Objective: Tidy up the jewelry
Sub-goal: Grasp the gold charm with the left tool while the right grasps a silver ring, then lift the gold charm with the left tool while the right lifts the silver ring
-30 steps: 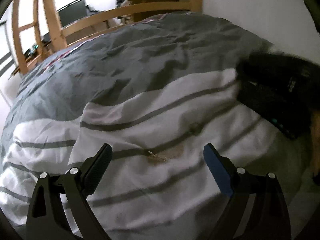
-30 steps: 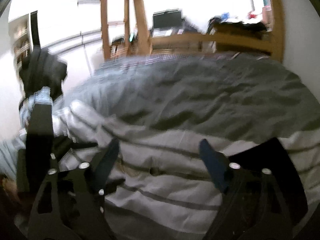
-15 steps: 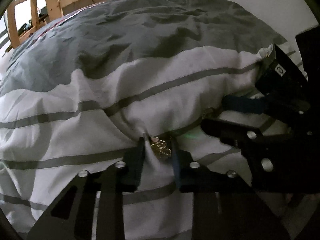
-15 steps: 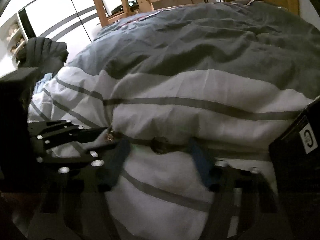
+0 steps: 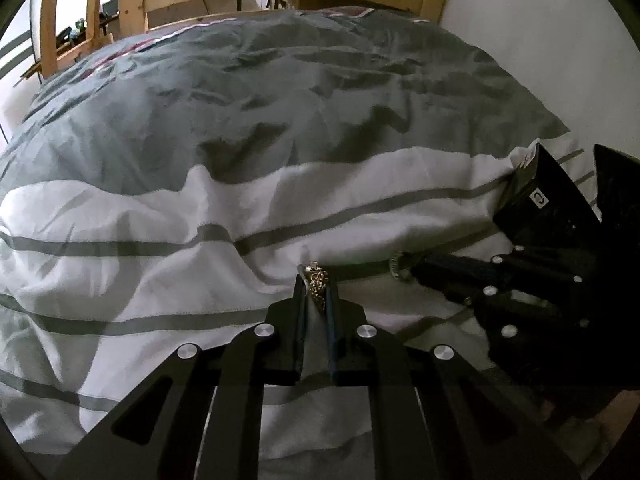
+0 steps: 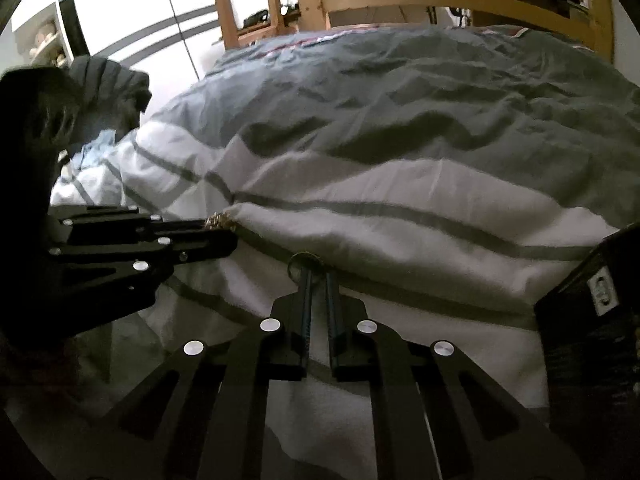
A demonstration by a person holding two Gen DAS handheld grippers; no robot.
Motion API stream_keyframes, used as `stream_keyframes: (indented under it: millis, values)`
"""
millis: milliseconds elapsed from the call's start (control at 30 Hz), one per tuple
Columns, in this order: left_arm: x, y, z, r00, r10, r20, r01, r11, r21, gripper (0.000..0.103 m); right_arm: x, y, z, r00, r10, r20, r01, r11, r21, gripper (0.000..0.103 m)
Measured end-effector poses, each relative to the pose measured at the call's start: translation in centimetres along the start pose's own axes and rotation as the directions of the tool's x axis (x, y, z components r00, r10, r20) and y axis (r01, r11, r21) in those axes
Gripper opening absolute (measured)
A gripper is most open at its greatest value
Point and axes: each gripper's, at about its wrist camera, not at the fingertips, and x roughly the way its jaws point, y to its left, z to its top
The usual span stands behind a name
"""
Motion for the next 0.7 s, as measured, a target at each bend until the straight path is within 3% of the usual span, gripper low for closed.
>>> stream_keyframes:
  millis: [167,567,600,667,700]
  values:
    - [-1.1,0.5,0.5,1.0,0.004,0.021,-0.003,1.0,-0.025,0.008,-0.4,-0.3,0.6,1.0,0.008,0.024,-0.008,1.0,0.017,0.007]
    - [-2.4,1.5,0.8,0.998,-0.004,0.065,0.008,0.998,-0.065,0.008,2.7,0.2,-0.4,0.997,0.004,-0.082,-0.002,1.0,0.027,0.012]
    - [-2.5,1.4,0.9,0.997,-0.004,0.071,0.009,0.998,-0.065,0.008,2.8,0.0,-0.4,0.997,0.027,-0.079,-0.023,0.999,0.049,0.016]
    - [-2.6,1.3,1.0,0.997,-0.012,0.076,0.016,0.998,-0.063,0.008,2.8,-0.2,-0.3,0.997,0.045,-0.062,-0.041,0.997,0.07,0.048]
    - [-2.6,1.4,1.1,0.997,-0.014,0.076,0.019,0.998,-0.065,0.008,2.9,-0.2,-0.3,0.997,0.047,-0.058,-0.043,0.997,0.068,0.055]
